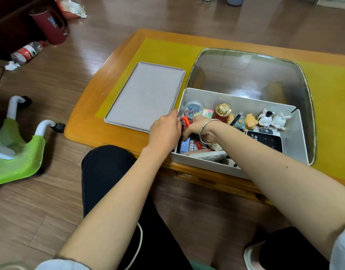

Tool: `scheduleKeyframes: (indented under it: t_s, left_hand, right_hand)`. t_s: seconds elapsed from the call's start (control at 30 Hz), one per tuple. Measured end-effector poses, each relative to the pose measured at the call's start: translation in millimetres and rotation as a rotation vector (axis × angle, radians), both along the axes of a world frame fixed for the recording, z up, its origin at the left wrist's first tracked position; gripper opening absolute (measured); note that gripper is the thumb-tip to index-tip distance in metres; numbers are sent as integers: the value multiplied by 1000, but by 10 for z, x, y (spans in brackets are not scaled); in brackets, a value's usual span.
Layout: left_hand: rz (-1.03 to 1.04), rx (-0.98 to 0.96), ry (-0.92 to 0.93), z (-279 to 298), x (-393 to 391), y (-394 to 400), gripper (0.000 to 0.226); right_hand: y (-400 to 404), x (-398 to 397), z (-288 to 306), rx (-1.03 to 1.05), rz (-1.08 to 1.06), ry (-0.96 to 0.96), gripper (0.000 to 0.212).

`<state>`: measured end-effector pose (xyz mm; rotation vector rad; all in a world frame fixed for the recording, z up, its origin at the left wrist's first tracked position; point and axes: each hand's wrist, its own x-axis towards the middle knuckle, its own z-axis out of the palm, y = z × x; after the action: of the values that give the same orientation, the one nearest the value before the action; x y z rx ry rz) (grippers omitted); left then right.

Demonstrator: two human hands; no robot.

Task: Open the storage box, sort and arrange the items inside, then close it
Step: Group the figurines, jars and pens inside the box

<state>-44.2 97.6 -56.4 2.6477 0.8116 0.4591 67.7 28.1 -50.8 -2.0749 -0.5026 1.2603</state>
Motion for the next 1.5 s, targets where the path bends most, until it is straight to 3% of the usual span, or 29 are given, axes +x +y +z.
scheduleKeyframes:
  t_s: [0.2, 0.4, 0.6, 0.73, 0.83, 1.0, 1.5]
  left_hand:
    - [-9, -18, 0, -5, -12, 10, 27]
    - [-17, -53, -9, 6, -44, 29, 35]
    - [-131, -179, -71, 50, 7, 77, 43]
    - [-151, -119, -91, 60, 111, 93, 35]
    - [-155, -50, -21, 59, 220, 69, 34]
    - [-155, 48, 169, 57, 418, 61, 45]
    - [-102, 77, 262, 53, 686, 87, 52]
  right_hand:
    - [-46, -35, 26, -17, 83, 21, 18]
    - [-99, 45, 199, 90, 28, 132, 25]
    - [-232, 111, 260, 228, 21, 29, 27]
    - [-404, 175, 345, 257, 19, -119, 17]
    - [-551, 237, 362, 264, 4, -198, 29]
    - [-763, 265, 389, 271, 9, -270, 23]
    - [-1089, 398, 307, 323, -141, -262, 7]
